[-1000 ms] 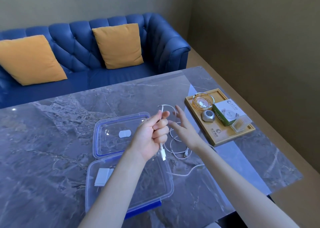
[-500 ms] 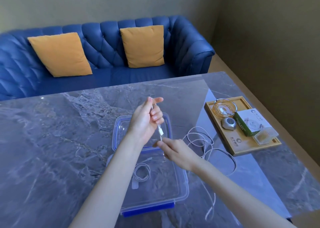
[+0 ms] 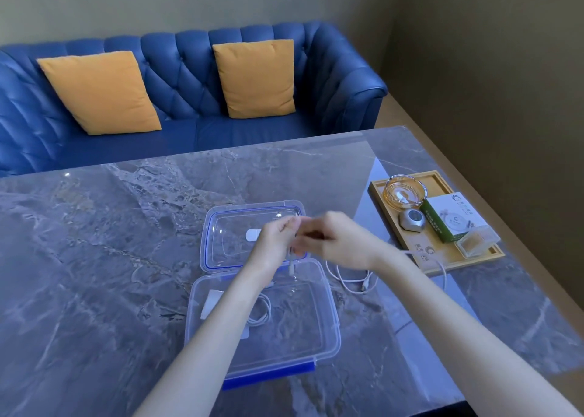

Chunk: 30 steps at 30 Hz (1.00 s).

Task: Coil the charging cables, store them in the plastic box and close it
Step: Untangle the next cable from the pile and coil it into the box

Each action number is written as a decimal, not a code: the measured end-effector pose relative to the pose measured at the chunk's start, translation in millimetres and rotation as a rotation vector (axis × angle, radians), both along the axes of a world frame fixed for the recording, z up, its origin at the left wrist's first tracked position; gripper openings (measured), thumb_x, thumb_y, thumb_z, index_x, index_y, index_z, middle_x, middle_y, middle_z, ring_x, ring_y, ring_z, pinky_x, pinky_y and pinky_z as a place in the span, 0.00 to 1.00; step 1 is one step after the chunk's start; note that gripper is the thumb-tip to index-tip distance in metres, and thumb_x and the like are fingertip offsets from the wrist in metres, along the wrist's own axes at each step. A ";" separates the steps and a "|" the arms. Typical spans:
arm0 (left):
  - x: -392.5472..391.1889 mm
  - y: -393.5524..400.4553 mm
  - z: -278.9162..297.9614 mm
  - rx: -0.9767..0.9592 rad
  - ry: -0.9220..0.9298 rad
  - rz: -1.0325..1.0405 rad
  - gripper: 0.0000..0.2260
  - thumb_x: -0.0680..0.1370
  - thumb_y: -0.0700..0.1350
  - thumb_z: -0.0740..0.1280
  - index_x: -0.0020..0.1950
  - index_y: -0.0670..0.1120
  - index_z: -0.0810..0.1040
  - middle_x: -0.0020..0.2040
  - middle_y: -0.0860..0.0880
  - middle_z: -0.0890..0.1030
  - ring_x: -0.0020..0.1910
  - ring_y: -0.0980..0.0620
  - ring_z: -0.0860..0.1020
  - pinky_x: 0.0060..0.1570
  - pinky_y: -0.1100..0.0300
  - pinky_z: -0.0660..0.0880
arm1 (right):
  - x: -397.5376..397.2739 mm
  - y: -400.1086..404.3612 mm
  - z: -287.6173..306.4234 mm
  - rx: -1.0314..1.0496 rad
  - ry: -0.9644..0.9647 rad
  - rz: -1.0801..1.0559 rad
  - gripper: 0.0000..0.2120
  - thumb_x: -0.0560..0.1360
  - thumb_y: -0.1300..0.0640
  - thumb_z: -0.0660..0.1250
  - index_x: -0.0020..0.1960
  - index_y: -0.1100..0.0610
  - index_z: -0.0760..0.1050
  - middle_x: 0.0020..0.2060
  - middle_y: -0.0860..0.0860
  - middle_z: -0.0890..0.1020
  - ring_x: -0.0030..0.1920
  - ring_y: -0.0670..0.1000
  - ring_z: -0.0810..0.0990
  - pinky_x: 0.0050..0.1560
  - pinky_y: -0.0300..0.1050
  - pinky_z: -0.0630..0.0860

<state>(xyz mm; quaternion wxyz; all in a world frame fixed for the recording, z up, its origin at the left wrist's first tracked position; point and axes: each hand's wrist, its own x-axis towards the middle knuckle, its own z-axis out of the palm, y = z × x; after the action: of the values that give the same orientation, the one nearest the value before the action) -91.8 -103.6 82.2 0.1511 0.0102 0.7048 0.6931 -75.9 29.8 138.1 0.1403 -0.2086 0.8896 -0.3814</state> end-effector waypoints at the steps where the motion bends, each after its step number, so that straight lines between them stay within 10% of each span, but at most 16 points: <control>1: 5.2 -0.1 1.9 0.030 -0.047 -0.042 0.14 0.80 0.38 0.55 0.40 0.42 0.77 0.23 0.52 0.76 0.17 0.58 0.68 0.18 0.69 0.64 | -5.7 4.7 0.4 -0.034 0.023 -0.021 0.12 0.76 0.58 0.64 0.35 0.60 0.78 0.21 0.42 0.74 0.24 0.42 0.68 0.30 0.31 0.63; 9: 14.7 -7.3 36.7 0.685 -0.479 -0.179 0.19 0.75 0.47 0.56 0.34 0.41 0.82 0.15 0.54 0.65 0.15 0.58 0.52 0.15 0.69 0.55 | -13.3 13.7 -15.1 -0.630 -0.058 -0.400 0.08 0.76 0.61 0.64 0.42 0.63 0.80 0.17 0.45 0.68 0.21 0.41 0.63 0.24 0.29 0.60; 14: 3.2 -10.2 41.0 1.153 -0.584 -0.445 0.16 0.77 0.44 0.59 0.53 0.33 0.78 0.26 0.48 0.65 0.24 0.55 0.60 0.25 0.61 0.61 | -2.6 4.9 -48.9 -0.550 -0.086 -0.493 0.20 0.79 0.55 0.58 0.33 0.63 0.75 0.19 0.44 0.64 0.23 0.42 0.60 0.24 0.32 0.59; 19: -11.5 -13.1 41.5 1.290 -0.527 -0.243 0.13 0.79 0.37 0.56 0.55 0.30 0.73 0.28 0.42 0.70 0.25 0.48 0.64 0.30 0.58 0.65 | 24.5 -9.6 -62.7 -0.259 -0.069 -0.427 0.17 0.80 0.56 0.53 0.35 0.54 0.72 0.22 0.47 0.68 0.22 0.44 0.66 0.29 0.36 0.64; 24: -21.2 5.2 25.4 1.071 -0.333 0.362 0.13 0.81 0.41 0.52 0.44 0.40 0.73 0.25 0.52 0.74 0.18 0.59 0.68 0.20 0.69 0.65 | 38.2 -20.0 -54.4 -0.005 0.008 -0.201 0.15 0.81 0.55 0.52 0.48 0.61 0.75 0.28 0.49 0.72 0.36 0.59 0.75 0.42 0.49 0.72; 30: -17.5 1.4 5.6 0.408 -0.007 0.301 0.11 0.81 0.40 0.53 0.45 0.42 0.74 0.25 0.53 0.79 0.21 0.60 0.69 0.25 0.70 0.65 | 30.2 -13.8 -31.0 0.013 0.065 -0.218 0.14 0.77 0.55 0.58 0.39 0.62 0.75 0.25 0.50 0.69 0.31 0.56 0.69 0.37 0.47 0.67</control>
<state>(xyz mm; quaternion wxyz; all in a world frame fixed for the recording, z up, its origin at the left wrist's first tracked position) -109.3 -102.2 87.8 0.0432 -0.0668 0.5432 0.8358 -45.6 16.1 107.1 0.0702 -0.1219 0.9137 -0.3814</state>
